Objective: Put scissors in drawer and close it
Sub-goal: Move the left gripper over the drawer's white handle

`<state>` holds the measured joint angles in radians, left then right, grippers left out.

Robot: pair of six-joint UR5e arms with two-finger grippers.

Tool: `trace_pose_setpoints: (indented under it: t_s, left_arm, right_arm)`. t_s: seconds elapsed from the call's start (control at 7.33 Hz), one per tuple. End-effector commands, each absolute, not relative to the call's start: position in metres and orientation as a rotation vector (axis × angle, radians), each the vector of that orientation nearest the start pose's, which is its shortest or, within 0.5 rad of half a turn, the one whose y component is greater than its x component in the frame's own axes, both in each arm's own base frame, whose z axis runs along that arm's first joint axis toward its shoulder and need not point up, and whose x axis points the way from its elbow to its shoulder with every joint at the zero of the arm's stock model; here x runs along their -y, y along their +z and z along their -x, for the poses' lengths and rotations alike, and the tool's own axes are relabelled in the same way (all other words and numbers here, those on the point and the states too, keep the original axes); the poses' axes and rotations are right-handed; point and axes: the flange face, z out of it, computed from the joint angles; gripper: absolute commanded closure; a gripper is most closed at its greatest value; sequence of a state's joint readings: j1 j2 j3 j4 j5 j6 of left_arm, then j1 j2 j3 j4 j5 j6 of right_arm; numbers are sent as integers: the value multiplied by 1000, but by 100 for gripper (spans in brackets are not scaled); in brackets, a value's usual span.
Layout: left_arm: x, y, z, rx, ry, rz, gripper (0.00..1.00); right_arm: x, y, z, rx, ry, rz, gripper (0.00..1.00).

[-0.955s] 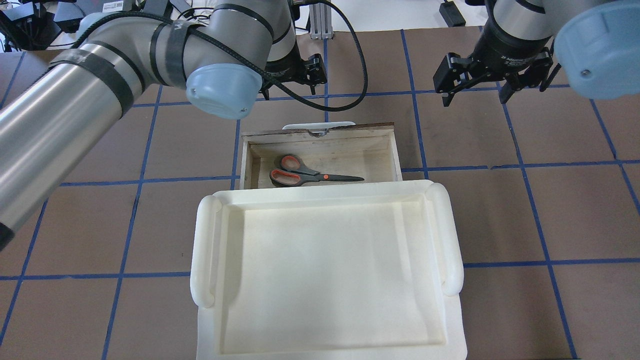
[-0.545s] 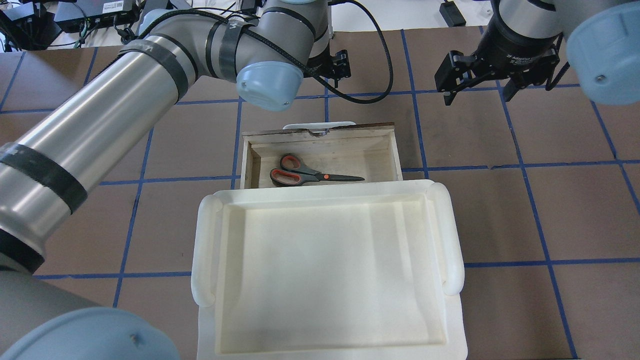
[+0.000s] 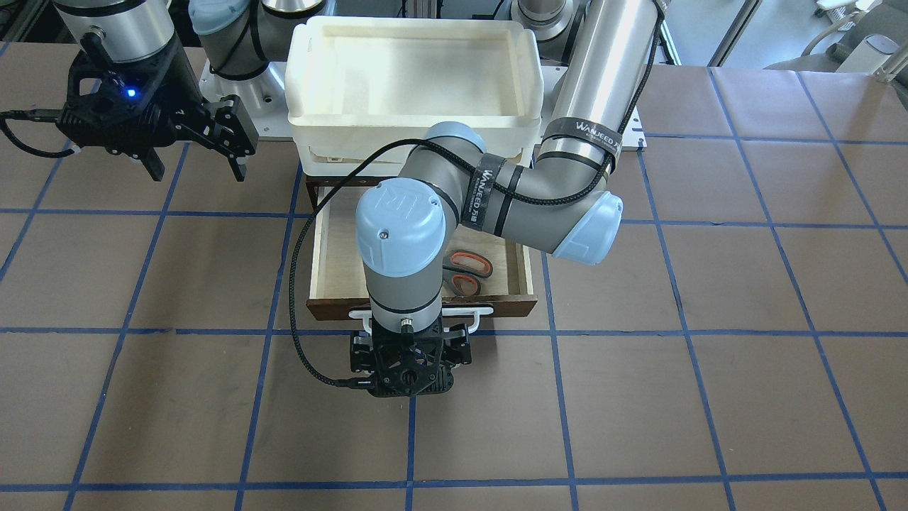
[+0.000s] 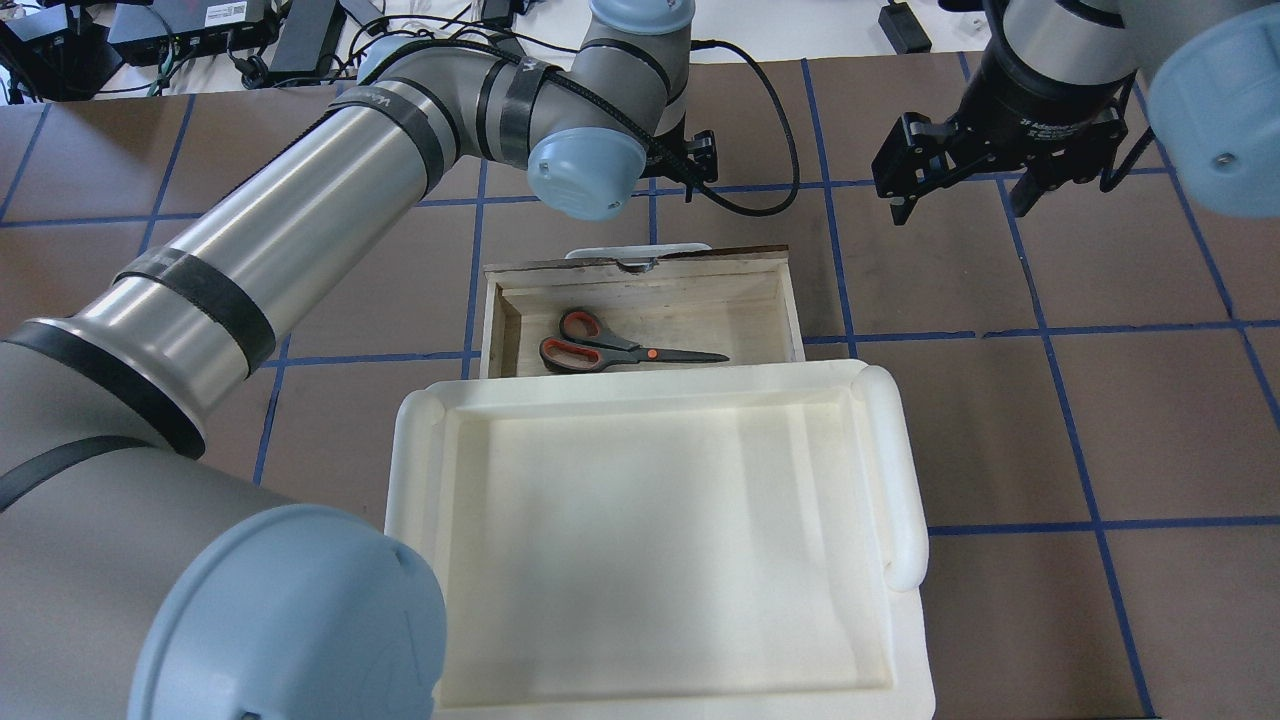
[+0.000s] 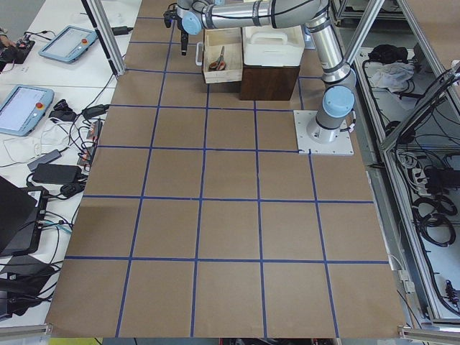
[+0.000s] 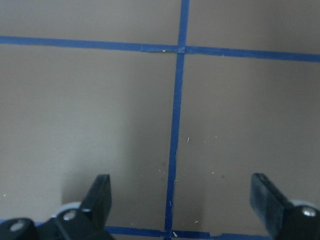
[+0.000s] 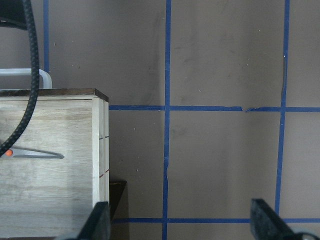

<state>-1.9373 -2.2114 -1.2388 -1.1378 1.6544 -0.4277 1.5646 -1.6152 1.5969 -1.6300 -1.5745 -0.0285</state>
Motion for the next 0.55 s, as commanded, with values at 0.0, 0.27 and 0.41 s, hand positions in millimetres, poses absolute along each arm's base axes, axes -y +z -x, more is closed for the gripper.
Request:
trace_pose_setpoints:
  t_s: [0.0, 0.27, 0.41]
  left_arm:
    - [652, 272, 382, -3092, -160, 100, 0]
    - [650, 246, 377, -3057, -15, 104, 0]
    - [649, 233, 375, -3046, 32, 102, 0]
  right_arm:
    - [481, 503, -130, -3142, -123, 31, 0]
    - [482, 505, -130, -3141, -144, 10, 0]
    - [481, 504, -130, -3144, -128, 9, 0]
